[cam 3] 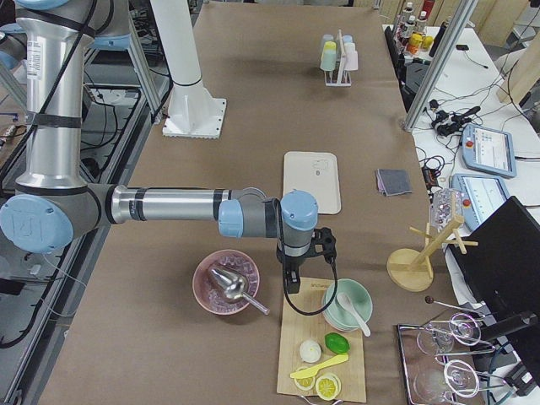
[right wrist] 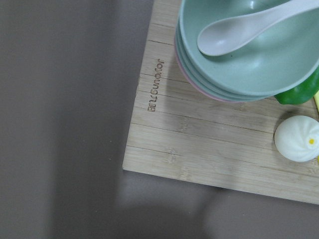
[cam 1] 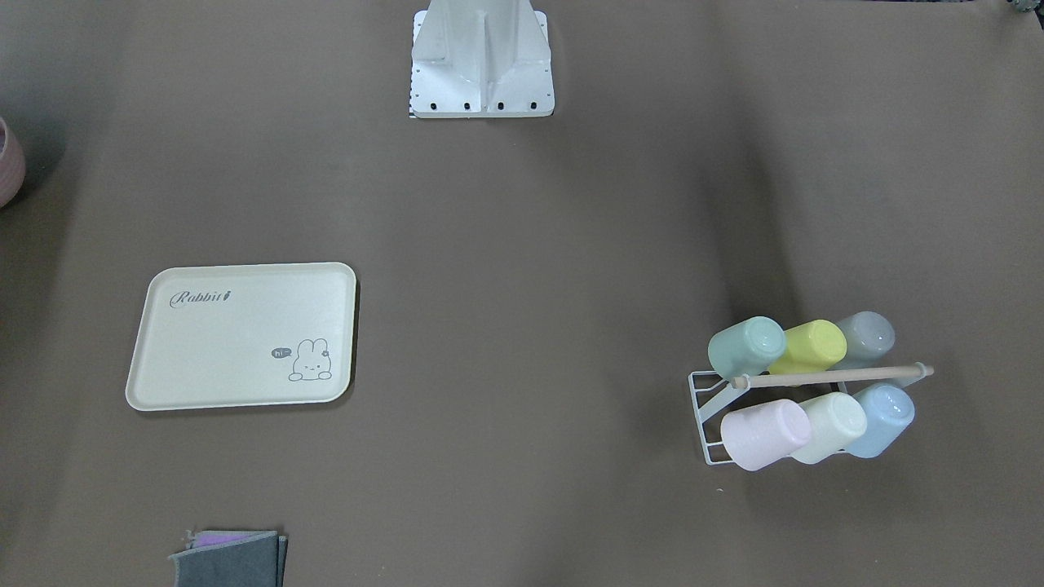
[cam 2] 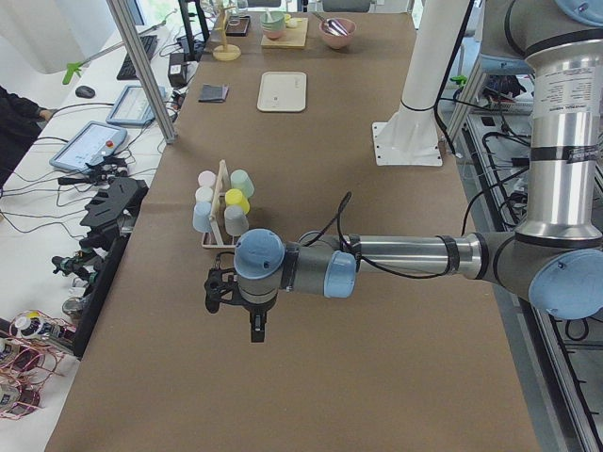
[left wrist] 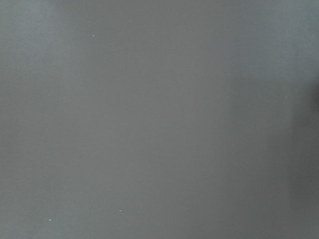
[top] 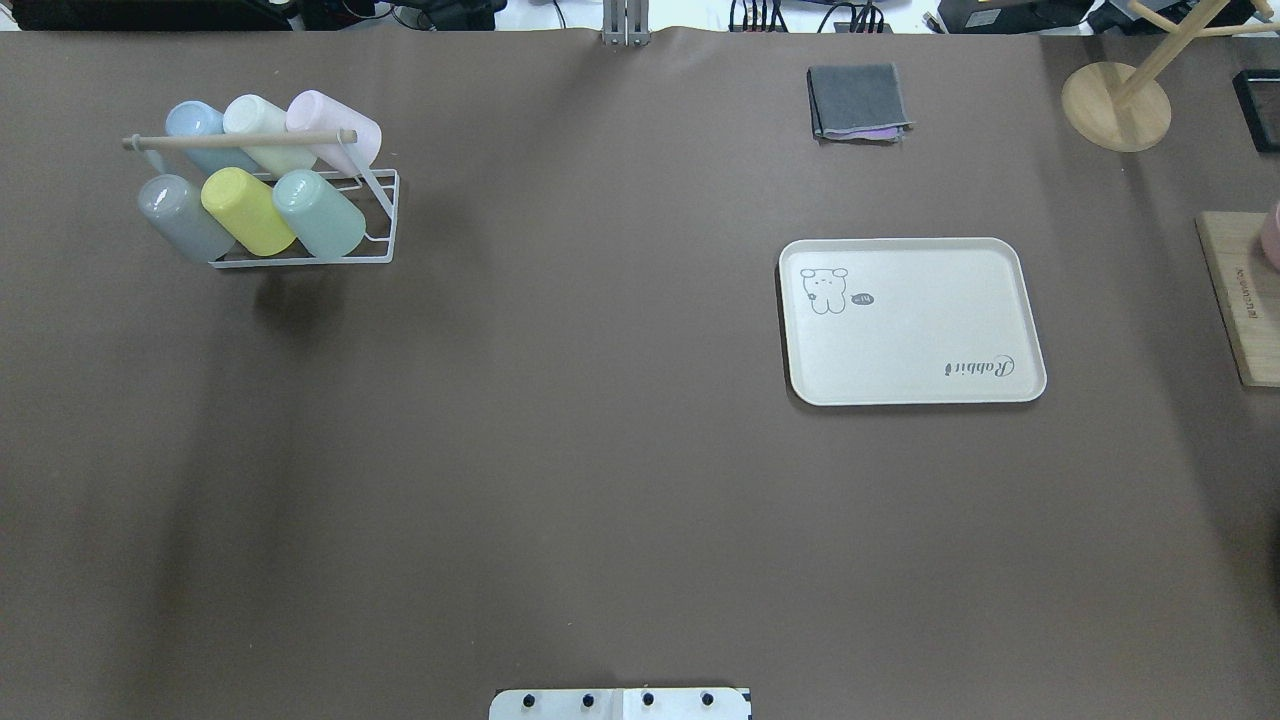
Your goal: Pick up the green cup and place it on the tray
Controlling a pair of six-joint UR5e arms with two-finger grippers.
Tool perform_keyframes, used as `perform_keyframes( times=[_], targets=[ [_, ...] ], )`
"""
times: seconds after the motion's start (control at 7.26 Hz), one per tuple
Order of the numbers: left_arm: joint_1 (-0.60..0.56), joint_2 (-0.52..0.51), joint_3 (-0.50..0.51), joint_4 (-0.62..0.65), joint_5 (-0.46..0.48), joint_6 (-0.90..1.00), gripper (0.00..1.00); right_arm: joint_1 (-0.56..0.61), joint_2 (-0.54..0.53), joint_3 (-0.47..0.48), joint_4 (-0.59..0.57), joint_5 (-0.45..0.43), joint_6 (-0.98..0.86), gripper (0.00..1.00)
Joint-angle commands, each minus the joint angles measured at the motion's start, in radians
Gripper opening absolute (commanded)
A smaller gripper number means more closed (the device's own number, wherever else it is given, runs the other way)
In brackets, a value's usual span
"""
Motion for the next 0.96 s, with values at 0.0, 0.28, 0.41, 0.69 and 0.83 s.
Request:
perform_keyframes(
  times=[0.0,0.28,0.41,0.69,0.83],
  targets=[
    [0.000,-0.003,0.004,-0.002,-0.007,0.001,0.98,0.025,-0.007,0.002,0.000,-0.029,-0.002,1.00],
    [0.000,-0.002,0.002,0.001,-0.010,-0.003,0.98,0.033,-0.012,0.002,0.000,-0.031,0.000,1.00],
    [0.000,-0.003,0.005,0.000,-0.010,-0.005,0.98,0.037,-0.012,0.002,0.000,-0.029,0.000,1.00],
    [0.000,-0.004,0.007,0.001,-0.010,-0.003,0.98,0.043,-0.010,0.004,0.000,-0.029,0.000,1.00],
    [0.000,-0.002,0.002,0.003,-0.010,-0.005,0.98,0.048,-0.009,0.002,0.000,-0.028,0.000,1.00]
  ],
)
